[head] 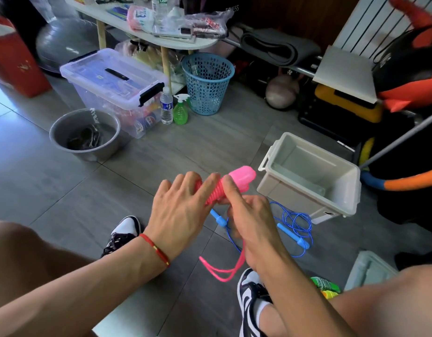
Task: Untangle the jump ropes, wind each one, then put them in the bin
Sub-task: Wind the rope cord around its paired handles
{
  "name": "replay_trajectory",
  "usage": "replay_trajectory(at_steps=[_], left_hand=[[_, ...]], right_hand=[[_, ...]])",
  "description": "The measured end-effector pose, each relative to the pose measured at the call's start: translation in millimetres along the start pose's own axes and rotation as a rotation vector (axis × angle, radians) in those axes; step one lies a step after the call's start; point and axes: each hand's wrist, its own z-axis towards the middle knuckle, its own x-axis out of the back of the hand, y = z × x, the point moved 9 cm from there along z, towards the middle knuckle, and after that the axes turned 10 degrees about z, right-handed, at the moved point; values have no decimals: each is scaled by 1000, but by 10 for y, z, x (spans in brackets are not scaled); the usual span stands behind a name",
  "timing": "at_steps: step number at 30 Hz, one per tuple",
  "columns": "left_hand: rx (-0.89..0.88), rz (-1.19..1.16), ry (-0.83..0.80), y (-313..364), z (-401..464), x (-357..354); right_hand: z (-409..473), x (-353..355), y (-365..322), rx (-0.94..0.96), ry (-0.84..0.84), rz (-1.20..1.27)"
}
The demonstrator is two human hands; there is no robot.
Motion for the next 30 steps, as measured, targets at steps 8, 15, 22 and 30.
replay_trajectory(at_steps=[8, 15, 22, 30], left_hand=[[352, -1013, -412, -177, -48, -302], [320, -1394, -710, -7, -79, -402], [413, -853, -465, -308, -71, -525], [295, -523, -266, -369, -12, -465]], right_hand=[[29, 135, -160, 214, -196, -123], [61, -42, -58, 320, -224, -192], [28, -162, 185, 99, -49, -226], [-85, -185, 149, 148, -117, -376]])
